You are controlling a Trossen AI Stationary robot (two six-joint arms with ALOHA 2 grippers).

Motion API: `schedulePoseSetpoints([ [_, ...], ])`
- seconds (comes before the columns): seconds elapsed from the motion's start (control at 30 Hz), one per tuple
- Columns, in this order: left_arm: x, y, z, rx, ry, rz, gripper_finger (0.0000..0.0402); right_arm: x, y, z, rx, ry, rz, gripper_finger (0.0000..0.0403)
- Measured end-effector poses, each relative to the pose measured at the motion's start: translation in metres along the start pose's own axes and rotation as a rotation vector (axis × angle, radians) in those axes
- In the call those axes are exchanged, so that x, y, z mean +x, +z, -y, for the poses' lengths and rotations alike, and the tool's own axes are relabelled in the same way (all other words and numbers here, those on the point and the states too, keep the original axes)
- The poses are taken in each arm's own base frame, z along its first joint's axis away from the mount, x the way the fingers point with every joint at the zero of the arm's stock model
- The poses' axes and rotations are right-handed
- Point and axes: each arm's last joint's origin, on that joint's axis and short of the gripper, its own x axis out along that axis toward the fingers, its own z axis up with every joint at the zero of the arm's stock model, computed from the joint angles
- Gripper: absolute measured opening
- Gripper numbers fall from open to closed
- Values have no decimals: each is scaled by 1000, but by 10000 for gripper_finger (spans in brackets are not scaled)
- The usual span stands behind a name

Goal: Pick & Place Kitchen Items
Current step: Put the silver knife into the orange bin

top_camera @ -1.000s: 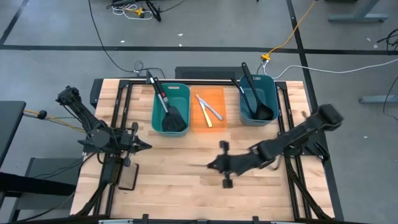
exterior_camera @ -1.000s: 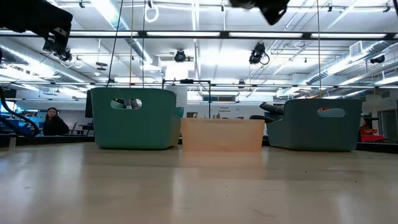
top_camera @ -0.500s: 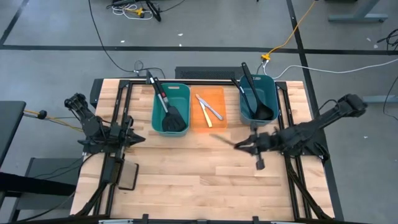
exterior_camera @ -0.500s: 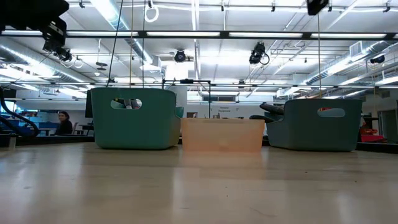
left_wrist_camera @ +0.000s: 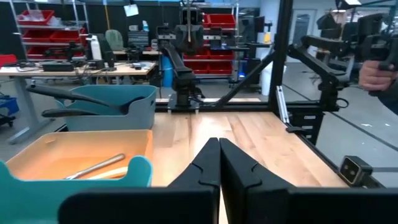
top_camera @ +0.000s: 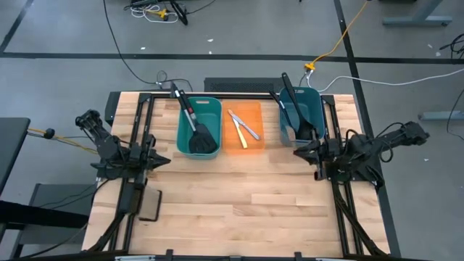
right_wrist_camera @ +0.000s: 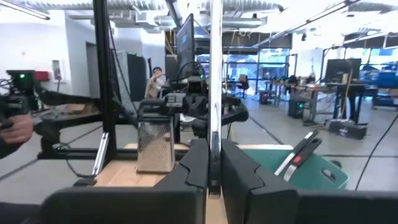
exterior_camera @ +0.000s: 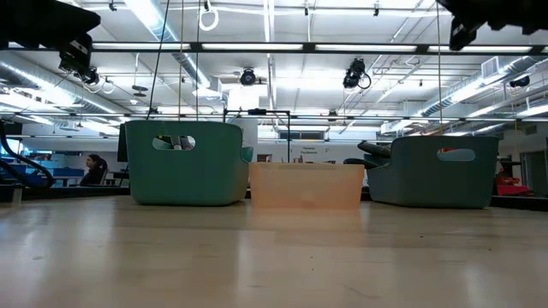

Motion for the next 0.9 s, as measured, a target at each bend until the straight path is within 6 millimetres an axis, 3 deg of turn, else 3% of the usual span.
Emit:
schedulePoseSetpoints([
  [0.2,1,-1,0,6,-4,-5,1,-12,-25,7,27,-9,11,25],
  [0.43,1,-1,-1,7,13,-5,1,-17,-40,13,39,-73,27,25],
  [0.9,1,0,-1,17,19,-2,9,-14,-36,21,93,-203,2,25],
])
